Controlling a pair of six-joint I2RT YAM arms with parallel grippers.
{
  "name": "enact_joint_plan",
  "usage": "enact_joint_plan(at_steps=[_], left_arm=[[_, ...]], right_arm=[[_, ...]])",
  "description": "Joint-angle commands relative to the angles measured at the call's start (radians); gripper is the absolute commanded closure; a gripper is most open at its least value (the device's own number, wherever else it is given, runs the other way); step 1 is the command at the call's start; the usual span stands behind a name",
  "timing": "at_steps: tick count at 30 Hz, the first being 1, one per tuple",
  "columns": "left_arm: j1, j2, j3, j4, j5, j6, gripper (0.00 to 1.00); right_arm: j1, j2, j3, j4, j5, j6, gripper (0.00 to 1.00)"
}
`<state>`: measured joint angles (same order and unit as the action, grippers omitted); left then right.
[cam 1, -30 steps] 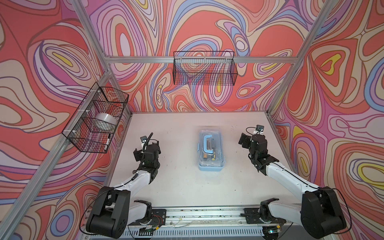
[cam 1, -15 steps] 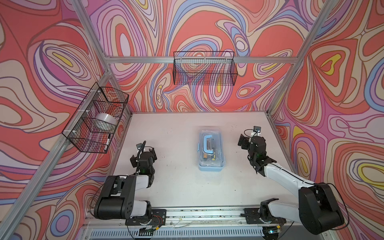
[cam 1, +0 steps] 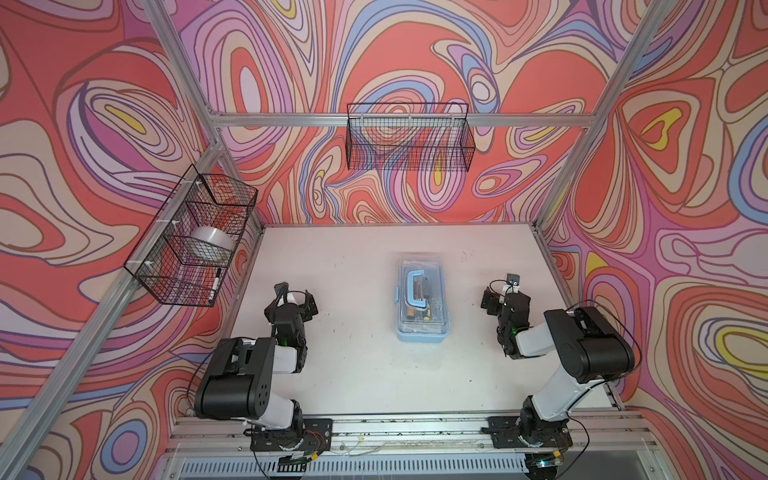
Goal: Pack the tool kit
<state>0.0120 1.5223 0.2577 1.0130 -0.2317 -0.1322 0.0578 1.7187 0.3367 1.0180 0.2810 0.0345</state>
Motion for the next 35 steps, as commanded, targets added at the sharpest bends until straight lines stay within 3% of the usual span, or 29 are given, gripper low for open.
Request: enact_joint_plan(at_steps=[1, 2, 3, 4, 5, 8, 10, 12, 15, 22, 35], left_arm=[[-0.014, 0.009, 0.053, -0.021, 0.037, 0.045, 0.0], [-0.021, 0.045, 0.048, 0.069, 0.063, 0.082, 0.0], [-0.03, -0.006, 0.07, -0.062, 0.063, 0.073, 0.0], [-0.03, -0.016, 0.088, -0.127, 0.045, 0.06, 0.0], [-0.03, 0.025, 0.084, -0.043, 0.021, 0.067, 0.0], [-0.037, 0.001, 0.108, -0.135, 0.042, 0.073, 0.0], [-0.038, 0.023, 0.087, -0.047, 0.039, 0.084, 0.0], [-0.037, 0.006, 0.113, -0.133, 0.046, 0.08, 0.0], [-0.038, 0.02, 0.099, -0.085, 0.051, 0.086, 0.0], [-0.037, 0.019, 0.1, -0.085, 0.051, 0.085, 0.0], [-0.038, 0.019, 0.101, -0.09, 0.051, 0.085, 0.0]], right_arm=[[-0.007, 0.002, 0.036, 0.144, -0.026, -0.006, 0.02], [-0.007, -0.009, 0.07, 0.055, -0.03, -0.002, 0.02], [-0.007, -0.004, 0.108, -0.007, -0.001, 0.004, 0.01], [-0.007, 0.003, 0.116, -0.008, -0.001, 0.005, 0.02], [-0.008, -0.005, 0.107, -0.006, 0.001, 0.003, 0.02], [0.008, -0.005, 0.1, 0.016, 0.019, -0.014, 0.02], [0.017, 0.003, 0.094, 0.04, 0.027, -0.021, 0.01], [0.016, 0.004, 0.096, 0.036, 0.026, -0.021, 0.02], [0.017, 0.004, 0.098, 0.031, 0.024, -0.019, 0.01], [-0.024, -0.001, 0.13, -0.051, -0.064, 0.012, 0.02], [-0.027, -0.004, 0.121, -0.033, -0.066, 0.007, 0.02]])
